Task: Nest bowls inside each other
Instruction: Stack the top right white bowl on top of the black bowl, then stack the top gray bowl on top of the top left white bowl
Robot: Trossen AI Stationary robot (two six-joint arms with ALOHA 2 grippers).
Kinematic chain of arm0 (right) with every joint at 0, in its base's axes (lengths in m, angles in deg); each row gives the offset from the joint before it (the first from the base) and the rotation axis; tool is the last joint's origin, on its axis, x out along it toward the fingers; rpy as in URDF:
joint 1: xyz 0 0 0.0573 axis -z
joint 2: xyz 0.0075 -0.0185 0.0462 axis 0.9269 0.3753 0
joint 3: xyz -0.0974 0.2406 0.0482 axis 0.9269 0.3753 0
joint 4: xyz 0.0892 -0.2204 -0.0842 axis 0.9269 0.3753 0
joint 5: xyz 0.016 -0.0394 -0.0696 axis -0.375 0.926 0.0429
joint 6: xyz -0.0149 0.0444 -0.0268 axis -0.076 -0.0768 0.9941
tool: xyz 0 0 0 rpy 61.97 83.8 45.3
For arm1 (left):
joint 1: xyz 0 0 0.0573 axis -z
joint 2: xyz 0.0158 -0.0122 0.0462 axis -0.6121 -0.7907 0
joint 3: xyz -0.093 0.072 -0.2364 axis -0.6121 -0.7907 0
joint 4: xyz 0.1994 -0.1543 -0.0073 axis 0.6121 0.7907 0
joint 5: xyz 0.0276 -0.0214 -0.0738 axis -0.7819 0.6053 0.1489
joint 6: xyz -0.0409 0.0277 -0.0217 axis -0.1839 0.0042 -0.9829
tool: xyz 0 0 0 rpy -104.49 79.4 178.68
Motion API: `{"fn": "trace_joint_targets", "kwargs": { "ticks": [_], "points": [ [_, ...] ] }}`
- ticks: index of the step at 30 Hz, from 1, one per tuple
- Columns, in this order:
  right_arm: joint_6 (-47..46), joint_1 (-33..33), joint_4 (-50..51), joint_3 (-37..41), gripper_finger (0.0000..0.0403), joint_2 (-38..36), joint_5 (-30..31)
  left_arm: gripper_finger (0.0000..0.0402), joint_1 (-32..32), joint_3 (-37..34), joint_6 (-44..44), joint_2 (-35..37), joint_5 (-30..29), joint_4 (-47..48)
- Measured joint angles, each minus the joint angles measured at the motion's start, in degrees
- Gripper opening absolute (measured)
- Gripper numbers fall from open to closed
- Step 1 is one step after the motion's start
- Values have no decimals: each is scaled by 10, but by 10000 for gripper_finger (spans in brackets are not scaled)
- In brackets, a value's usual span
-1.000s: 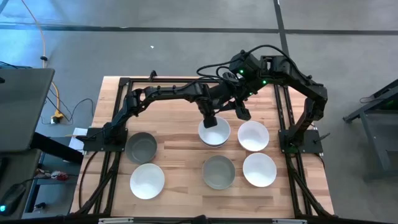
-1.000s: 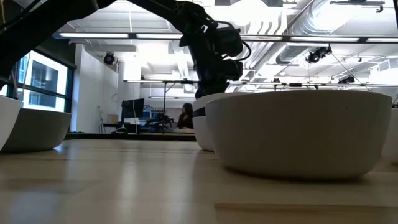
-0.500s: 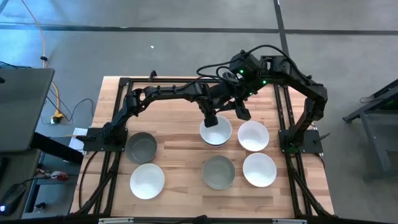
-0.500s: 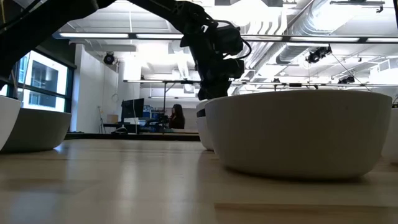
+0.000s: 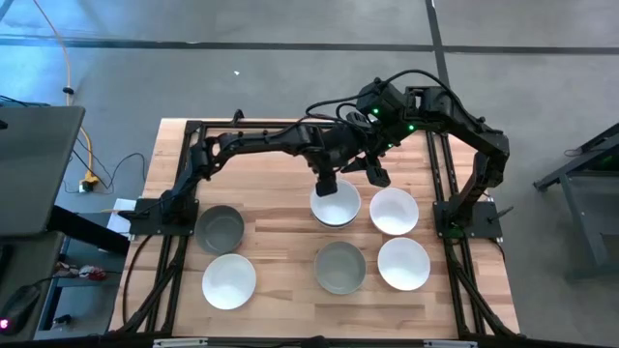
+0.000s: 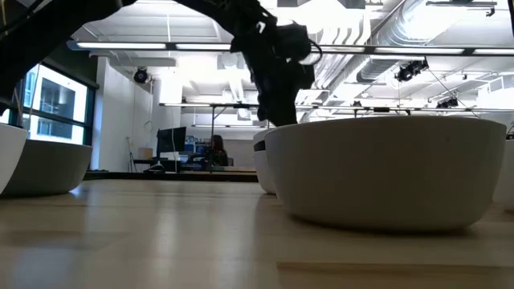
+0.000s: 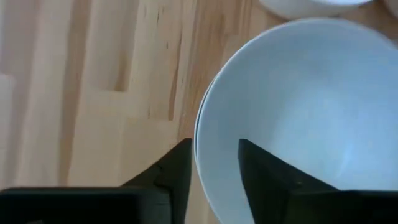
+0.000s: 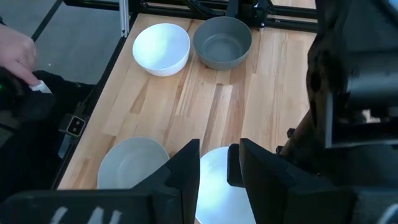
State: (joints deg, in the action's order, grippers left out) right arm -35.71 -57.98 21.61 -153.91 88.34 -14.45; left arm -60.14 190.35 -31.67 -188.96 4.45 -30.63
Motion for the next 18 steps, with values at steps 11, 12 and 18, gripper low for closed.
{"fn": "trace_joint_targets", "kwargs": {
  "ticks": [11, 12, 18],
  "points": [
    [-2, 1, 31, 0, 105, 0, 3, 156, -15, 0, 25, 114, -51, 225],
    [-2, 1, 35, 0, 105, 0, 4, 155, -15, 0, 19, 122, -64, 250],
    [-2, 2, 52, 0, 105, 0, 6, 152, 7, -2, 8, 135, -64, 370]
  ]
}}
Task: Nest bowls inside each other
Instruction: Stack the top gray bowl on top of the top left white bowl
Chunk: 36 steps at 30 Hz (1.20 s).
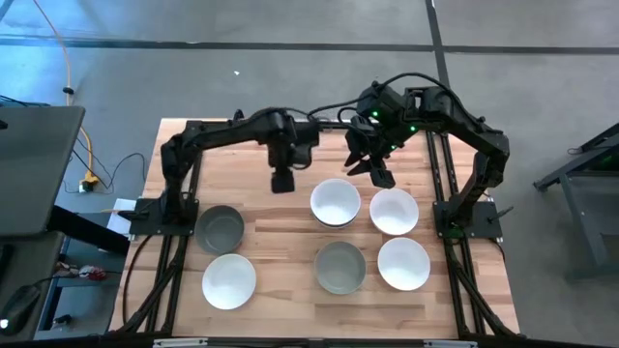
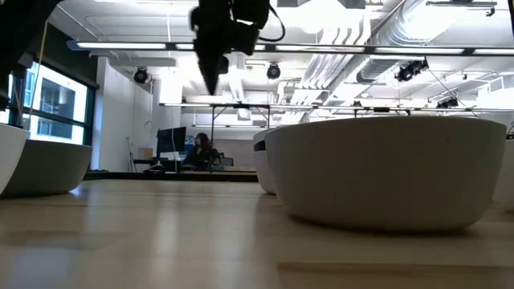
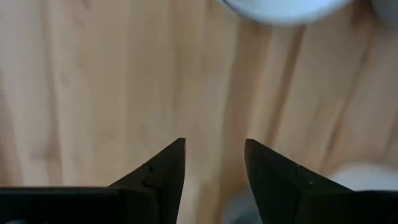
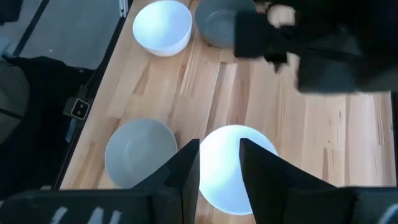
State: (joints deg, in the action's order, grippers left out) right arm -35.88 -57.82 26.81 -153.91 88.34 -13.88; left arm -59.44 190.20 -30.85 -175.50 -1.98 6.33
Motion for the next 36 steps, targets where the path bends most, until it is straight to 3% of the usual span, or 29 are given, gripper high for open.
{"fn": "trace_joint_targets", "kwargs": {
  "ticks": [6, 11, 20, 29, 36],
  "points": [
    [1, 0, 15, 0, 105, 0, 0, 152, 48, -88, 16, 22, 8, 5],
    [13, 0, 21, 0, 105, 0, 0, 152, 75, -216, 1, 62, 2, -24],
    [51, 0, 13, 0, 105, 0, -4, 152, 98, -440, -40, 234, -42, -158],
    [64, 0, -23, 0, 105, 0, -5, 152, 101, -539, -86, 340, -61, -174],
    [63, 0, -41, 0, 105, 0, -6, 152, 96, -598, -115, 359, -65, -197]
  ]
}}
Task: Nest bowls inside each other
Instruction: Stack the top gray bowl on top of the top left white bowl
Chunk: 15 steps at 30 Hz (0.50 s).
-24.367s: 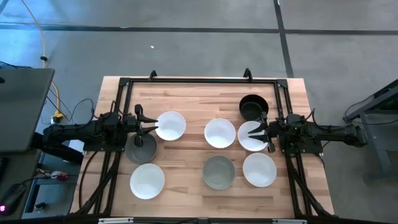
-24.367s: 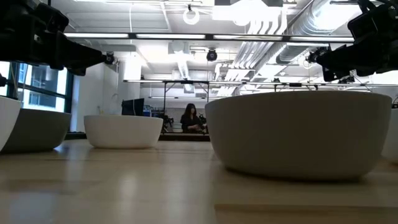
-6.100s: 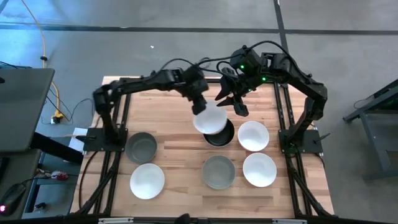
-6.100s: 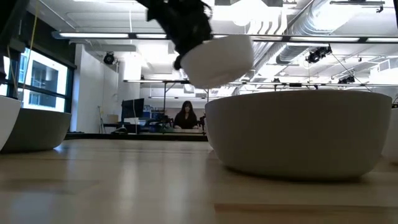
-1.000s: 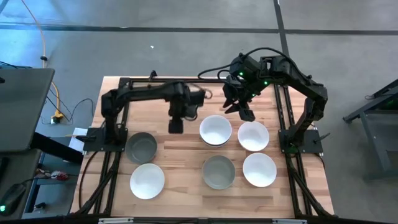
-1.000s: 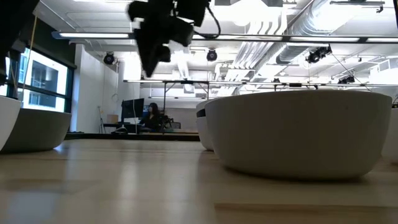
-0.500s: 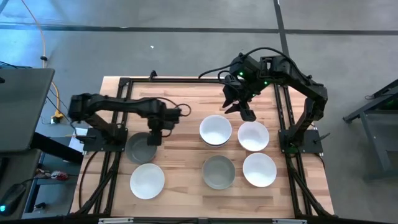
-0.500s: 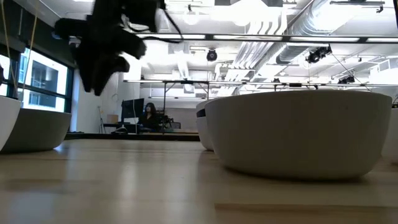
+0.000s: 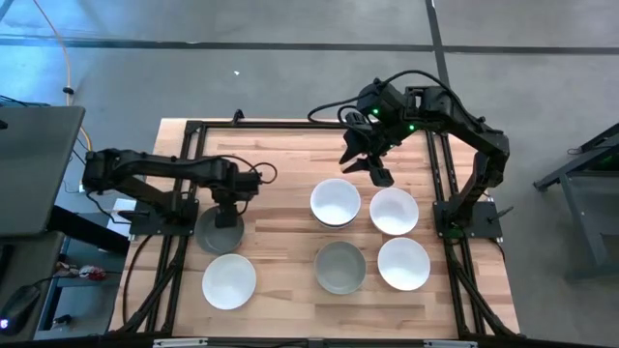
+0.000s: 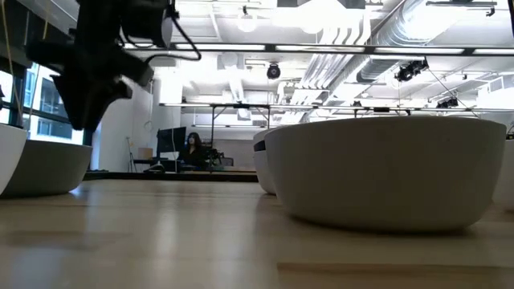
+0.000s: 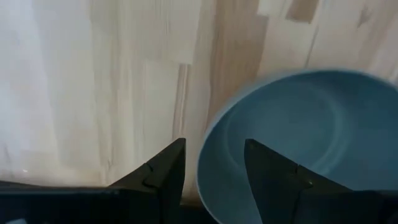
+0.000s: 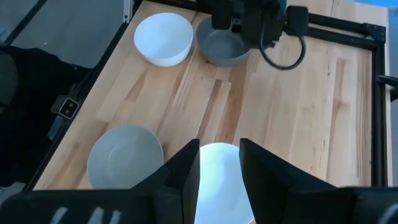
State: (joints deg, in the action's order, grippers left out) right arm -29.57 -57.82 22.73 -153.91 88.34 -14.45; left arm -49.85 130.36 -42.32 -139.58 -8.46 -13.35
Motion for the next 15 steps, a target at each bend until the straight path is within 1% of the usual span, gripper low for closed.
{"fn": "trace_joint_targets", "kwargs": {
  "ticks": [5, 11, 15],
  "points": [
    [-1, 0, -3, 0, 105, 0, 0, 152, 0, -31, -1, -1, 5, -34],
    [-1, 0, -3, 0, 105, 0, 0, 152, -3, -50, -1, -1, 5, -44],
    [-1, 0, -3, 0, 105, 0, 0, 149, -17, -73, -4, -1, 22, -68]
  ]
}}
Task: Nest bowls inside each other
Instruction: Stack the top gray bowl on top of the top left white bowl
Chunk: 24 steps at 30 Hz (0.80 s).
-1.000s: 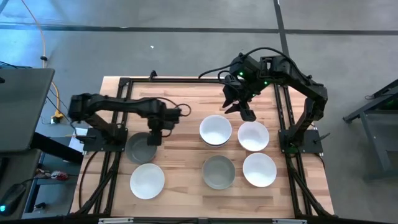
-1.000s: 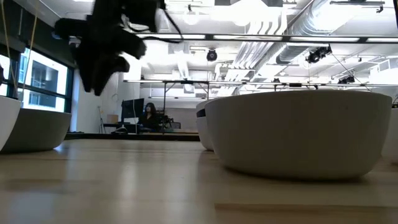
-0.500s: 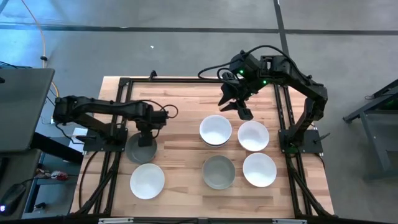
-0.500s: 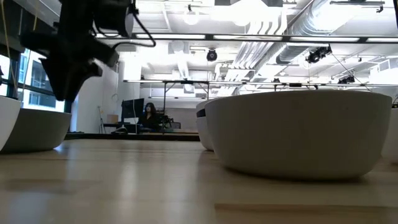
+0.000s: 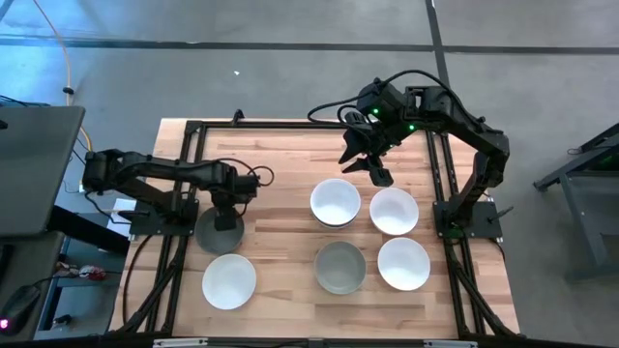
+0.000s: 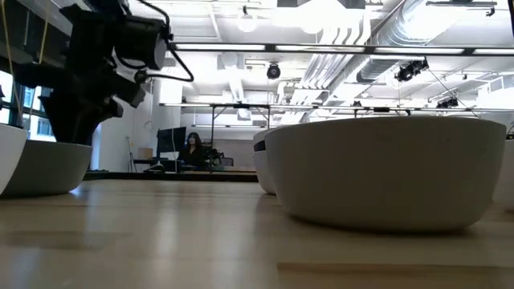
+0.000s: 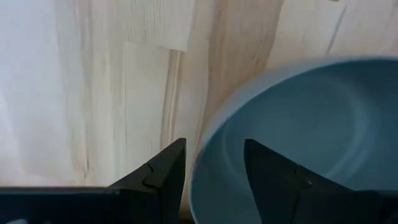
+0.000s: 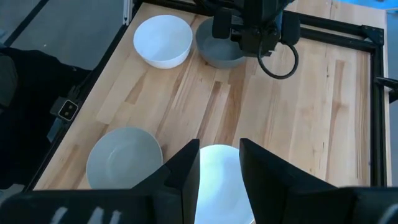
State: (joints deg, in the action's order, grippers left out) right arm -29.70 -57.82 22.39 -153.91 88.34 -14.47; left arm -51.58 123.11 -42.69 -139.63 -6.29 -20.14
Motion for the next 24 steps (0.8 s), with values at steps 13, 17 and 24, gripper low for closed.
{"fn": "trace_joint_targets", "kwargs": {
  "ticks": [13, 17, 24],
  "points": [
    [0, 0, 0, 0, 105, 0, 0, 10, -35, -5, 13, 0, 11, -17],
    [2, 0, 0, 0, 105, 0, 0, 3, -54, -5, 13, 0, 11, -14],
    [2, 0, -7, 0, 105, 0, 0, 1, -107, -1, 13, 0, 16, -37]
  ]
}}
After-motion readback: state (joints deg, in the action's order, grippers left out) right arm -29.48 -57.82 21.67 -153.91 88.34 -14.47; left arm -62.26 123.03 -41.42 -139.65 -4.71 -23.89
